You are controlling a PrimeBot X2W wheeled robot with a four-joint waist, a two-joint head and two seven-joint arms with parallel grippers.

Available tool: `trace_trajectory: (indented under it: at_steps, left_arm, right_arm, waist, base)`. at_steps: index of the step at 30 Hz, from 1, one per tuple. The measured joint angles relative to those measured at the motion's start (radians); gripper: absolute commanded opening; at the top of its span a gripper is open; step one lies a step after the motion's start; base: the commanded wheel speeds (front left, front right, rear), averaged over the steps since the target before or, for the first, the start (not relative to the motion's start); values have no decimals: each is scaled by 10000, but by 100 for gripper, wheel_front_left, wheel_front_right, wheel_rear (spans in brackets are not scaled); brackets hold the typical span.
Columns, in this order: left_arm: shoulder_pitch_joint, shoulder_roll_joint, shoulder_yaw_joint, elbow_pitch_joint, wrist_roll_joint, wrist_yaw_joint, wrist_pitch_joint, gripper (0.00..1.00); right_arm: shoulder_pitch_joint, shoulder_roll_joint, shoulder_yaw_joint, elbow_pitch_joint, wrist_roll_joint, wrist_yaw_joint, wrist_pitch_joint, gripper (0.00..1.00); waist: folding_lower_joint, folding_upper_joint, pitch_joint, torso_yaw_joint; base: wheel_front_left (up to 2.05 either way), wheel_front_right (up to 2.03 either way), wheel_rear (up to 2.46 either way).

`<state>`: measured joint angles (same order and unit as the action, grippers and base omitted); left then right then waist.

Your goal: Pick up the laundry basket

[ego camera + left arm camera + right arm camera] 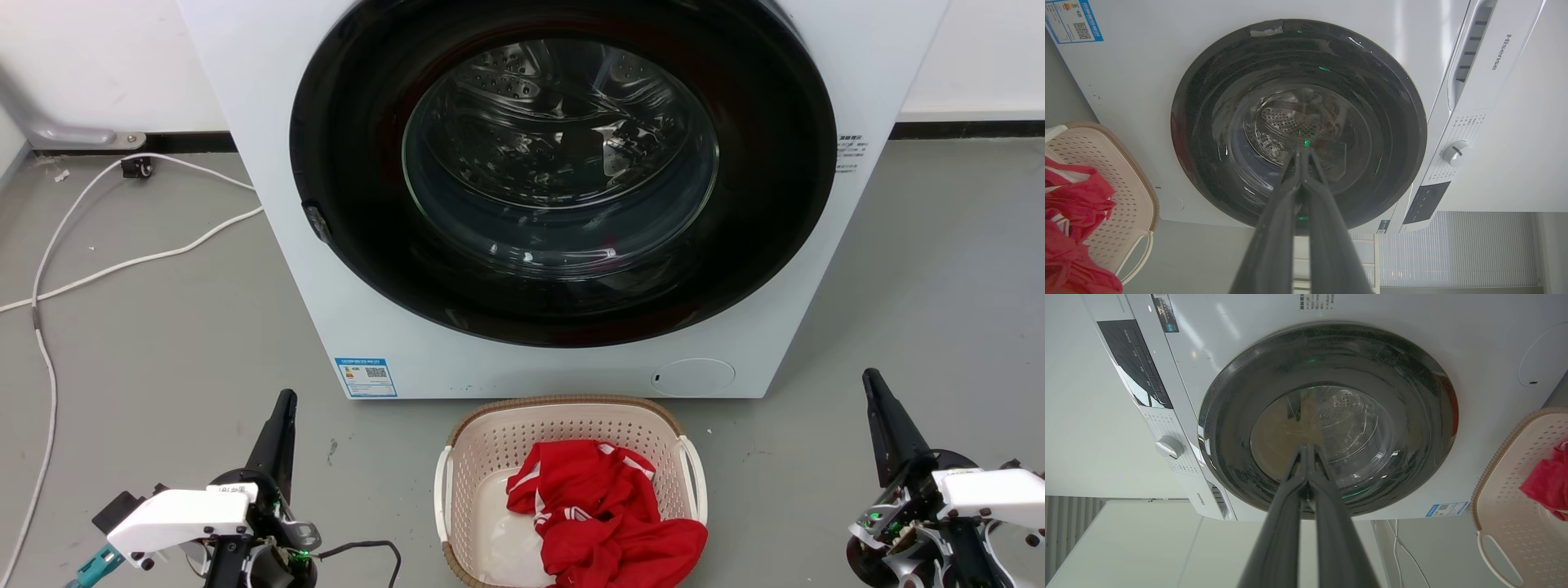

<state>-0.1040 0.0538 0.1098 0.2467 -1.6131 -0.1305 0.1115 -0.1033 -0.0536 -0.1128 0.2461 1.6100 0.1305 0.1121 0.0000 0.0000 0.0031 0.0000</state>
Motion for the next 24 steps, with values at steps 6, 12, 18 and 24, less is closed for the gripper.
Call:
trace_trajectory:
  at_steps: [6,12,18,24]
  left_arm:
    - [-1,-2,4,0,2,0,0,0]
    - [-2,-4,8,0,4,0,0,0]
    - [-2,-6,10,0,13,0,2,0]
    - [-3,-8,13,0,13,0,2,0]
  right_arm:
    - [0,0,-2,0,0,0,0,0]
    - [0,2,-2,0,-8,0,2,0]
    - [0,2,-4,0,-10,0,2,0]
    - [0,4,-4,0,-10,0,2,0]
  waist:
    - [0,0,0,0]
    - [0,0,0,0]
    - [0,0,0,0]
    - [0,0,0,0]
  base:
    - [0,0,0]
    - [0,0,0]
    - [0,0,0]
    - [0,0,0]
